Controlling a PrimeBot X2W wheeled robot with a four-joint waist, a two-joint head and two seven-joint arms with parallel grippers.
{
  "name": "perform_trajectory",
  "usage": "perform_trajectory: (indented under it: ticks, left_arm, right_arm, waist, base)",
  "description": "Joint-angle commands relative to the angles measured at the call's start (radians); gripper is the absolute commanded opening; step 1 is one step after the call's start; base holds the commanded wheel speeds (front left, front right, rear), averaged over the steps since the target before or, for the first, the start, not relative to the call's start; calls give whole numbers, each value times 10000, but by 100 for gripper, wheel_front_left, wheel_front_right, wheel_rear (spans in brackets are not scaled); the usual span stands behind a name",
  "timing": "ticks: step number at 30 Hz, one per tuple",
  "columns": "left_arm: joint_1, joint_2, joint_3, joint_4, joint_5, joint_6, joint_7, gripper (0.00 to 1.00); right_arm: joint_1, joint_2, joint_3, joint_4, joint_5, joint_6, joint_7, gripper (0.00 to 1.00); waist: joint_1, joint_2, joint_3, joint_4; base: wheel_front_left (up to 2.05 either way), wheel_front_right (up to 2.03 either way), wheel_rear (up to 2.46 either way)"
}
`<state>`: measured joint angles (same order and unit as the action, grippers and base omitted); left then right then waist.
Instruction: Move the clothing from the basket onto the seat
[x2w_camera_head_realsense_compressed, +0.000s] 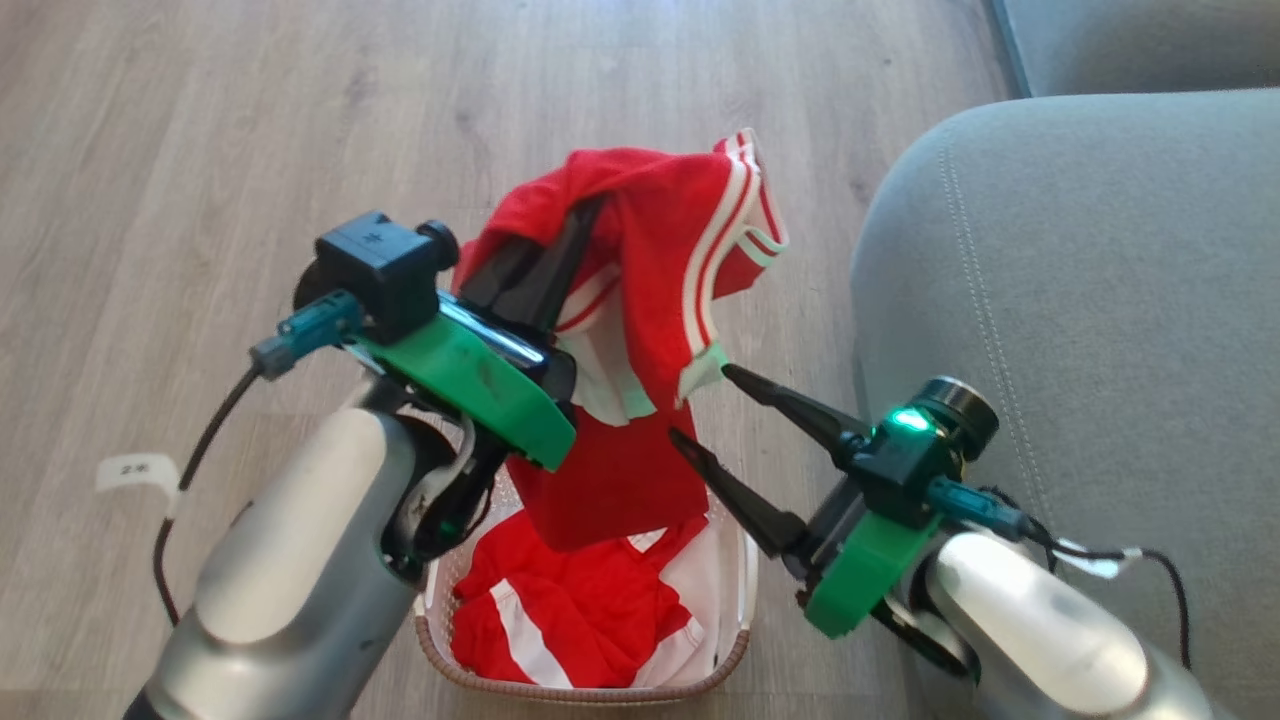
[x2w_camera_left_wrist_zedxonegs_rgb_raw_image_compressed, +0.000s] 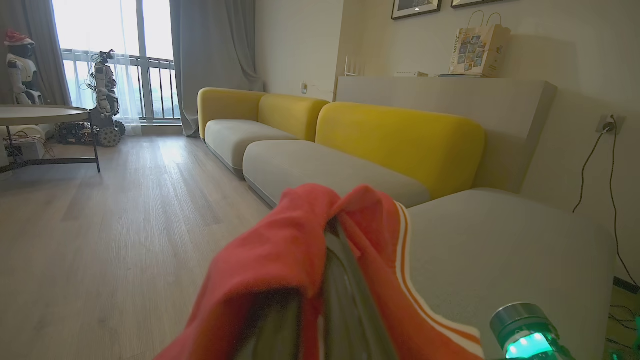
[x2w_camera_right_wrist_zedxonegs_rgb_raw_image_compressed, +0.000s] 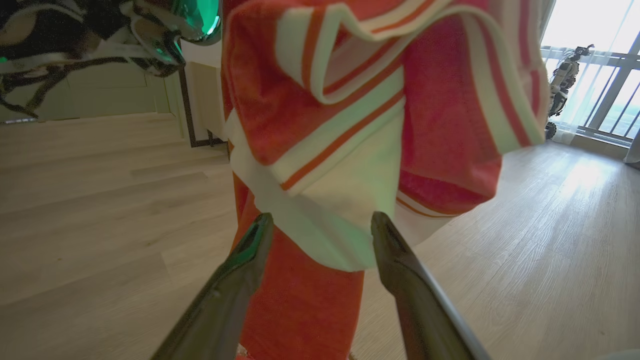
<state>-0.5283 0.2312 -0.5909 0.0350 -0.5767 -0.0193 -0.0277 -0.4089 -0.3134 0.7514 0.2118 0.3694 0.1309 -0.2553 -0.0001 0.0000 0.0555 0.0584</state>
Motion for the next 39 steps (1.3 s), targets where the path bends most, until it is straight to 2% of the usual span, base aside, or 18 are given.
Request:
perform_trajectory:
  ticks: [1,9,21,22,23,39]
  left_arm:
    - [-689,97,348,-423,-68,-78,47,0]
    - [-687,-51,161,-431,-224,-162,109,0]
    - [-657,-126,-30,-401,-352,-200,172,0]
    - [-647,-124,-37,-395,-355,-193,168,0]
    - [-636,-120,-41,-386,-360,-187,162,0]
    - [-445,127,75,-44,-396,-31,5,0]
  right_arm:
    - [-439,-30,101,-196,-51,-2,-65,100]
    - [-1315,337,633,633,-434,-2,-65,100]
    - [-1815,1207,90,1184,-662,-2,-65,100]
    - [-1812,1241,37,1176,-672,-2,-65,74]
    - [-1800,1274,-8,1142,-662,-2,-65,0]
    - [-1070,1119,-1114,-506,-449,-2,-65,0]
  waist:
    - [1,0,-20,80]
    - [1,0,-138,408]
    - [1,0,-146,743]
    - [1,0,-143,754]
    - [1,0,-142,763]
    - [1,0,-53,387]
  base:
    - [0,0,0]
    - [0,0,0]
    - [0,0,0]
    - [0,0,0]
    - [0,0,0]
    - [0,0,0]
